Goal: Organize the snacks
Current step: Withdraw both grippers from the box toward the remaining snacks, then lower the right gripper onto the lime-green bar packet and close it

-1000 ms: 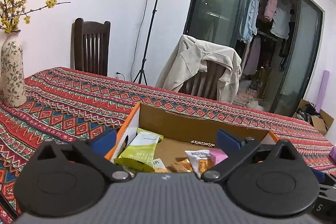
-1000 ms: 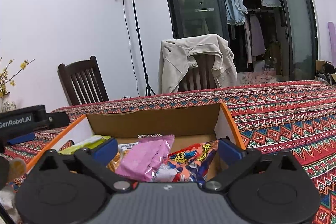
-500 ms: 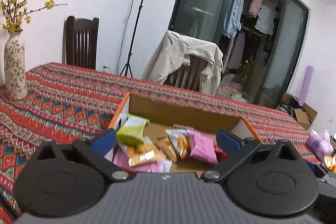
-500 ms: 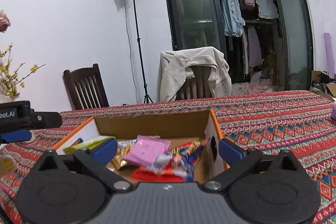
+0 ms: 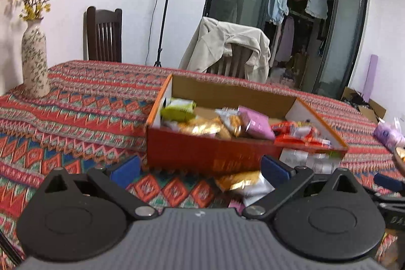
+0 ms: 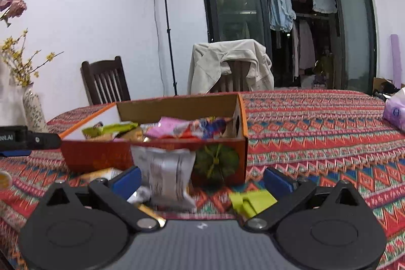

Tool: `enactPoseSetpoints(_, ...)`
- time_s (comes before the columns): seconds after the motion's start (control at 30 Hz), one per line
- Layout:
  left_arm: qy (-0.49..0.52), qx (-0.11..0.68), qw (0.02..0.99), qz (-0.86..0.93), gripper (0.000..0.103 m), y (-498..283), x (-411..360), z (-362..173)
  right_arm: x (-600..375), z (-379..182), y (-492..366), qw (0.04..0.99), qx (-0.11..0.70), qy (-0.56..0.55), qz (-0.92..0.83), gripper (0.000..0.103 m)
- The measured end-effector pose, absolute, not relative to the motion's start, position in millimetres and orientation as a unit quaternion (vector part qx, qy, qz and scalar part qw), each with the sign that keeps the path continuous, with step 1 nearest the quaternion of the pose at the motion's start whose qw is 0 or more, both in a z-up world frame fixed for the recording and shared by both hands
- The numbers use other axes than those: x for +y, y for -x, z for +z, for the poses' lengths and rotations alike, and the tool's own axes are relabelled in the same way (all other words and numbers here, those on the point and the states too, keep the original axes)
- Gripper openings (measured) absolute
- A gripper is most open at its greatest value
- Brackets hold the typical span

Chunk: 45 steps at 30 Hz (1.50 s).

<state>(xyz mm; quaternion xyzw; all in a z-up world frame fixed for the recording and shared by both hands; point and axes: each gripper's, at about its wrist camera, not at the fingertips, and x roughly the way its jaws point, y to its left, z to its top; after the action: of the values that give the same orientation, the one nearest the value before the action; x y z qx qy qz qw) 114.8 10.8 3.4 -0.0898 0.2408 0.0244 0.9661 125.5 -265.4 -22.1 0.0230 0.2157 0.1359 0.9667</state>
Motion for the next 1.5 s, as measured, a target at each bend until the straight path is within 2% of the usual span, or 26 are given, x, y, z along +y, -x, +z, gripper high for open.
enactPoseSetpoints(0.43, 0.072, 0.246, 0.966, 0.033, 0.103, -93, 13, -5, -279, -28, -105, 0.966, 0.228, -0.007, 0.124, 0.103)
enactPoseSetpoints(0.6, 0.074, 0.25, 0.965, 0.035, 0.103, -92, 15, -5, -290, -31, -117, 0.96, 0.257, 0.003, 0.107, 0.101)
enactPoseSetpoints(0.73, 0.076, 0.255, 0.963, 0.035, 0.103, -90, 16, -7, -301, -42, -138, 0.946, 0.308, 0.011, 0.098, 0.085)
enactPoseSetpoints(0.83, 0.075, 0.259, 0.962, 0.034, 0.103, -89, 15, -8, -304, -52, -149, 0.935, 0.341, 0.016, 0.095, 0.083)
enactPoseSetpoints(0.97, 0.071, 0.264, 0.961, 0.034, 0.103, -89, 12, -8, -301, -56, -148, 0.934, 0.343, 0.025, 0.095, 0.085)
enactPoseSetpoints(1.07, 0.069, 0.267, 0.961, 0.031, 0.103, -88, 9, -8, -300, -56, -145, 0.936, 0.336, 0.027, 0.106, 0.073)
enactPoseSetpoints(1.1, 0.067, 0.269, 0.96, 0.03, 0.103, -88, 8, -9, -299, -56, -143, 0.937, 0.332, 0.028, 0.109, 0.063)
enactPoseSetpoints(1.13, 0.066, 0.27, 0.96, 0.03, 0.103, -88, 7, -9, -299, -55, -141, 0.937, 0.329, 0.027, 0.111, 0.048)
enactPoseSetpoints(1.17, 0.066, 0.272, 0.959, 0.029, 0.103, -88, 5, -10, -299, -54, -140, 0.938, 0.326, 0.028, 0.111, 0.039)
enactPoseSetpoints(1.3, 0.062, 0.279, 0.958, 0.026, 0.103, -89, -1, -11, -301, -51, -134, 0.943, 0.316, 0.018, 0.107, 0.034)
enactPoseSetpoints(1.5, 0.053, 0.284, 0.957, 0.011, 0.103, -93, -20, -10, -305, -41, -124, 0.953, 0.282, -0.013, 0.112, 0.033)
